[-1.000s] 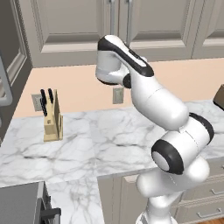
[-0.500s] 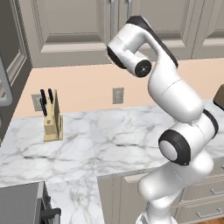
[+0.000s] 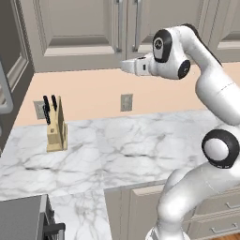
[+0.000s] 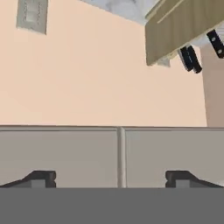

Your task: Open the cabinet. Pick the bowls from the counter and place them in the cabinet. Then close the cabinet.

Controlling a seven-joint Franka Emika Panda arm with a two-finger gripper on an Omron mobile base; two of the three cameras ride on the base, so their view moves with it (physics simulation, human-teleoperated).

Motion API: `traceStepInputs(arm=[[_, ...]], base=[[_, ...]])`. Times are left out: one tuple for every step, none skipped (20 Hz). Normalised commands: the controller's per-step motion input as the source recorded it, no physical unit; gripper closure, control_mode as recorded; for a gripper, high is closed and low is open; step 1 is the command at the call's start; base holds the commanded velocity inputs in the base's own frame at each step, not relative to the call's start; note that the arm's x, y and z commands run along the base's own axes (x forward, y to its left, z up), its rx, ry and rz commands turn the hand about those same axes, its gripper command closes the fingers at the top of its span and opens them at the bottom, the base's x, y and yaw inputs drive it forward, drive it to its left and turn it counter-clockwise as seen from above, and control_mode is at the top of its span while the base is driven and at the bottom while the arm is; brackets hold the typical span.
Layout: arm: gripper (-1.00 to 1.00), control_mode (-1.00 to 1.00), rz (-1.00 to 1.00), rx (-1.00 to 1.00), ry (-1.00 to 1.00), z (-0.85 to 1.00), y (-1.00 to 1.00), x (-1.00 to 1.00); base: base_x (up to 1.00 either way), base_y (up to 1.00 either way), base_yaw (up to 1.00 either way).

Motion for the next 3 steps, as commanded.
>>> traceStepInputs(arm=[[-1.0, -1.0, 0.76, 0.0, -0.06, -0.59, -0.28, 1.0], [-1.0, -1.0, 0.71, 0.0, -0.09, -0.58, -0.35, 1.0], [-1.0, -1.0, 0.62, 0.0, -0.17, -0.61, -0.41, 1.0]], base=[[0.0, 0.0, 0.0], [0.0, 0.0, 0.0], [0.0, 0.0, 0.0]])
